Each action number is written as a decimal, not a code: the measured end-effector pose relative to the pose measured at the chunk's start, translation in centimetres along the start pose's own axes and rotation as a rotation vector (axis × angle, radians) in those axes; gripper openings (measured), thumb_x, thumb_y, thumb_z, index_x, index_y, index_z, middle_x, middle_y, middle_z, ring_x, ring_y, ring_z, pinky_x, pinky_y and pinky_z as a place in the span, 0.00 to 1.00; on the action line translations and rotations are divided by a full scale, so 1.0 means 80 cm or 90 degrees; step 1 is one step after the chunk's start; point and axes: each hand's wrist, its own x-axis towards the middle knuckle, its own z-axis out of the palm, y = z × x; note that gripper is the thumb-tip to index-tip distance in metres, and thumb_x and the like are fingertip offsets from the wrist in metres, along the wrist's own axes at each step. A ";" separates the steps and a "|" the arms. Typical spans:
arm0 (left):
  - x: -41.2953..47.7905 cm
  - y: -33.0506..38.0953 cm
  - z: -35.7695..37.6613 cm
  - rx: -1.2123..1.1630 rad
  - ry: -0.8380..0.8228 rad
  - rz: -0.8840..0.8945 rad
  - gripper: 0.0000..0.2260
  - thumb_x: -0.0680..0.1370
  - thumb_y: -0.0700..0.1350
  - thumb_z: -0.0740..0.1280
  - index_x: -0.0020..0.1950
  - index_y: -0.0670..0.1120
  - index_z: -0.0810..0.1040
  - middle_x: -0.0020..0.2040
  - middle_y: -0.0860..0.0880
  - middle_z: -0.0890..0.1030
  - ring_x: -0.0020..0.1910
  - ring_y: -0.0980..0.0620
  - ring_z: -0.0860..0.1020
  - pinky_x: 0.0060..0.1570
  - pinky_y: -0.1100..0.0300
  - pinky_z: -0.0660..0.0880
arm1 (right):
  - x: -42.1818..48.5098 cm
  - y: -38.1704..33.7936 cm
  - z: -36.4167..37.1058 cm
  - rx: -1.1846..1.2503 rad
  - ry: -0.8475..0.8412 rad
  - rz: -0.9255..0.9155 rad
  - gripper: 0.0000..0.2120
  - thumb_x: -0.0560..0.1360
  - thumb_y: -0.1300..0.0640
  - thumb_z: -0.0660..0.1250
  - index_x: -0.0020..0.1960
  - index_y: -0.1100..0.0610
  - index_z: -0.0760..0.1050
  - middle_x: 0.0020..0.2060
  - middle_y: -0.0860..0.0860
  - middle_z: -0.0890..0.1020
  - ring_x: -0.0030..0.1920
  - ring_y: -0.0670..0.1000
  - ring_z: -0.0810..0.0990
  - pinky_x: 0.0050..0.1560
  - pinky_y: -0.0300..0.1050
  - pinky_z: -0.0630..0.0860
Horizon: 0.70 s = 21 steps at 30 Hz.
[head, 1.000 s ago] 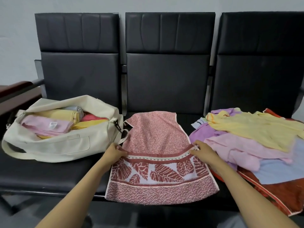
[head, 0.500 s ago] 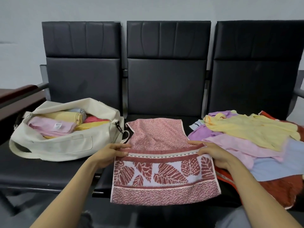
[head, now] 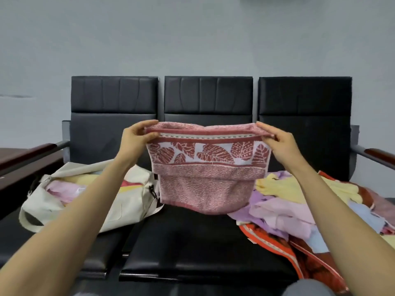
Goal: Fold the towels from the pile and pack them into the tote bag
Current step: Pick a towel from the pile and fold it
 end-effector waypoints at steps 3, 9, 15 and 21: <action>0.010 0.032 -0.003 0.014 0.025 0.041 0.12 0.72 0.35 0.72 0.54 0.46 0.81 0.46 0.47 0.82 0.42 0.56 0.81 0.43 0.68 0.78 | 0.008 -0.027 -0.010 0.021 0.052 -0.041 0.17 0.79 0.61 0.64 0.66 0.49 0.75 0.50 0.45 0.82 0.46 0.43 0.83 0.42 0.37 0.80; 0.013 0.076 -0.013 0.007 0.031 0.062 0.09 0.74 0.39 0.72 0.53 0.47 0.81 0.49 0.46 0.82 0.45 0.51 0.82 0.44 0.60 0.79 | -0.002 -0.065 -0.020 0.071 0.058 -0.028 0.17 0.78 0.61 0.64 0.66 0.50 0.75 0.48 0.46 0.83 0.42 0.43 0.84 0.36 0.34 0.79; 0.022 0.086 -0.015 -0.076 0.021 -0.027 0.12 0.78 0.45 0.69 0.60 0.43 0.78 0.48 0.47 0.82 0.41 0.53 0.82 0.40 0.61 0.78 | 0.005 -0.079 -0.026 0.133 0.048 0.012 0.19 0.77 0.57 0.67 0.67 0.54 0.74 0.55 0.51 0.81 0.51 0.48 0.82 0.47 0.36 0.79; 0.032 0.080 -0.013 -0.124 -0.041 -0.053 0.16 0.77 0.34 0.66 0.65 0.44 0.75 0.51 0.47 0.82 0.48 0.51 0.80 0.52 0.55 0.77 | 0.019 -0.084 -0.029 0.207 0.003 0.095 0.24 0.76 0.72 0.63 0.70 0.59 0.70 0.53 0.52 0.78 0.51 0.48 0.79 0.45 0.39 0.79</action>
